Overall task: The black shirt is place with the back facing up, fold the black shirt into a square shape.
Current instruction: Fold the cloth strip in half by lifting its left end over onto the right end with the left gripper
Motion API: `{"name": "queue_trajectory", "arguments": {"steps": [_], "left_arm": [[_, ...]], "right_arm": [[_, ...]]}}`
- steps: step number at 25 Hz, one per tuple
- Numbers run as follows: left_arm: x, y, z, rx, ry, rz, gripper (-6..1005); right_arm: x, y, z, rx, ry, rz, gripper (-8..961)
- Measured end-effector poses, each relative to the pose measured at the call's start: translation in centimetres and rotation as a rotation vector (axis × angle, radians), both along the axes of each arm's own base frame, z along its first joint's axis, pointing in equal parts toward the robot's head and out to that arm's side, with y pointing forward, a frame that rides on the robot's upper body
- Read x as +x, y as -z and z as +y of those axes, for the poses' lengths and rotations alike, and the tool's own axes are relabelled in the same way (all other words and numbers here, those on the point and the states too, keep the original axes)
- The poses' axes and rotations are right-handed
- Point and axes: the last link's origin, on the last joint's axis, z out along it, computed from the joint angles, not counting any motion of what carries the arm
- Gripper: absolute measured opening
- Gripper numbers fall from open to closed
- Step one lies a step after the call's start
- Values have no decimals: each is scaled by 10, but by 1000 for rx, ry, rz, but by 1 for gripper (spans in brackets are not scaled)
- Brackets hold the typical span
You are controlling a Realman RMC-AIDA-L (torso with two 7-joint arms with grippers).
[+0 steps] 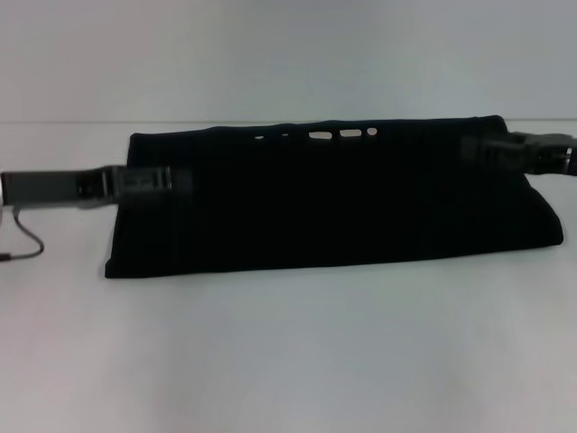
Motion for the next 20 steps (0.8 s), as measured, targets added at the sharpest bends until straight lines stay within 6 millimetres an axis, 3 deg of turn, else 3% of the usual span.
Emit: {"name": "queue_trajectory", "arguments": {"steps": [9,20], "left_arm": [[-24,17,-25,-126,-167,-38,936],[-25,42,-23,-240,-383,-92,937]], "right_arm": [[-9,8,-11,-82,-144,-72,733],[-33,21,-12,-215,-295,-192,747]]}}
